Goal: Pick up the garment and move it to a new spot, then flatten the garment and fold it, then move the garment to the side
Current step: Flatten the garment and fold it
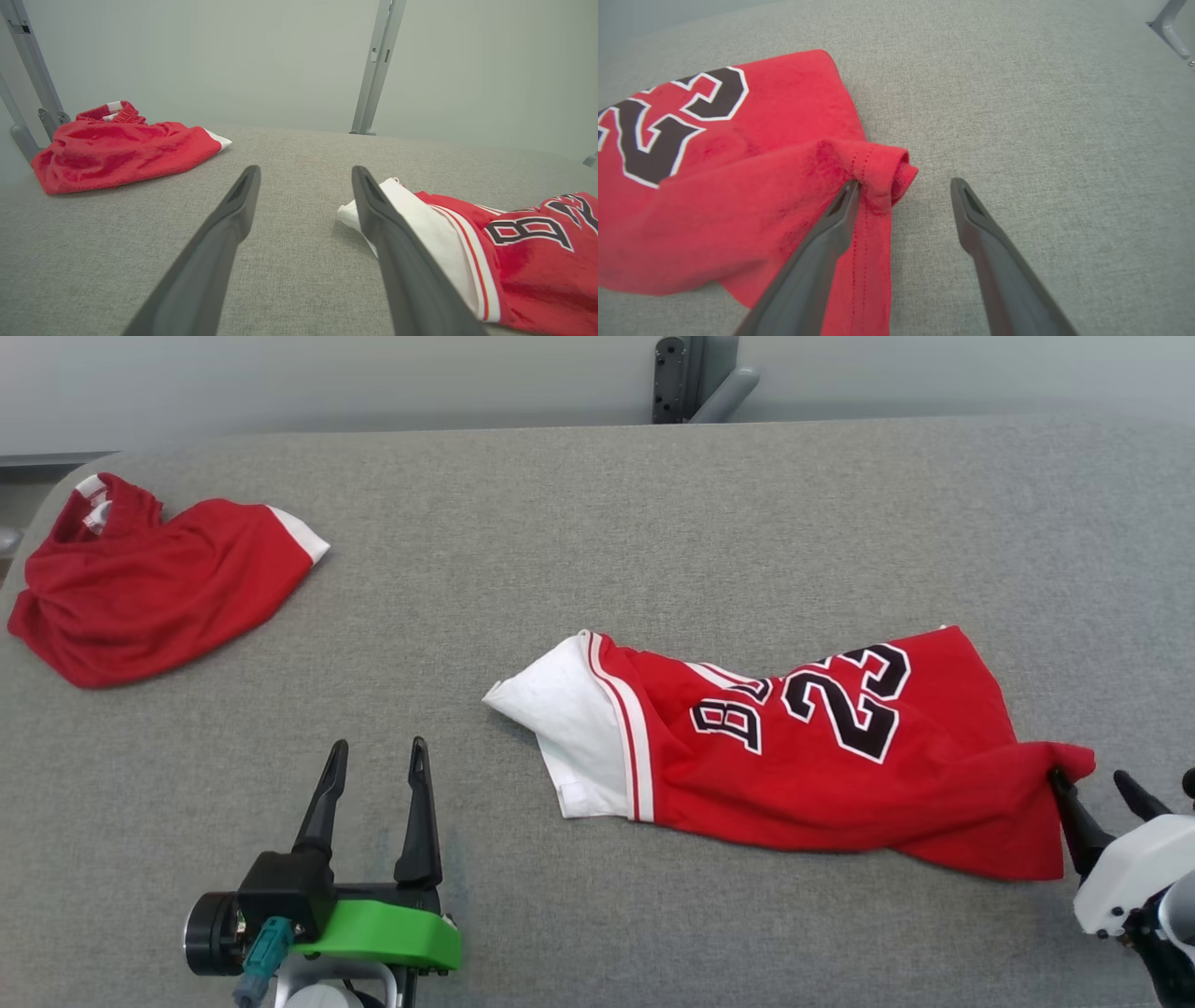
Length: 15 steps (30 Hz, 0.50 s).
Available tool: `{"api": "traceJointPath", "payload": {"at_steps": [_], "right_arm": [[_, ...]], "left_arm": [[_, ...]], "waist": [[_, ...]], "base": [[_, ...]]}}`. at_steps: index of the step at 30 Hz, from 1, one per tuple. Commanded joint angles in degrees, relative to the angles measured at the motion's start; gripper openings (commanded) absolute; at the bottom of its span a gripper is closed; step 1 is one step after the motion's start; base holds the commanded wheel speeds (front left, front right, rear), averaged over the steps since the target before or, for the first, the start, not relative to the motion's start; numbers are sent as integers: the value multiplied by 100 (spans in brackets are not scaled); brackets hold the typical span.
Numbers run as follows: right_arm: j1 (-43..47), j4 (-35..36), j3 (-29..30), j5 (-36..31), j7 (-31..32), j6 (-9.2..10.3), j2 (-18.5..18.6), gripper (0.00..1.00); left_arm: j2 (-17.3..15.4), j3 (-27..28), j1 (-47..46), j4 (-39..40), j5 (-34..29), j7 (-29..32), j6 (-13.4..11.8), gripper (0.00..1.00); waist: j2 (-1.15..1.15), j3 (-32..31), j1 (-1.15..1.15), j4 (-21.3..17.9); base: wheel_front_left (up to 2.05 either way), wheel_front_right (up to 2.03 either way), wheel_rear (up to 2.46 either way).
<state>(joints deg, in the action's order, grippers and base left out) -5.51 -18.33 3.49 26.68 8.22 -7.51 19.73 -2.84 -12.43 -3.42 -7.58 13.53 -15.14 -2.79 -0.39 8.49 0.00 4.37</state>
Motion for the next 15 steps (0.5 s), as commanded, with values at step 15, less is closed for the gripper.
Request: {"api": "traceJointPath", "payload": {"at_steps": [15], "right_arm": [[-381,1685,282,-36,976,2,368,100]], "left_arm": [[-10,-130,-177,27,87,0,9,100]], "waist": [[39,102,0,39]], "base": [[0,0,0]]}}
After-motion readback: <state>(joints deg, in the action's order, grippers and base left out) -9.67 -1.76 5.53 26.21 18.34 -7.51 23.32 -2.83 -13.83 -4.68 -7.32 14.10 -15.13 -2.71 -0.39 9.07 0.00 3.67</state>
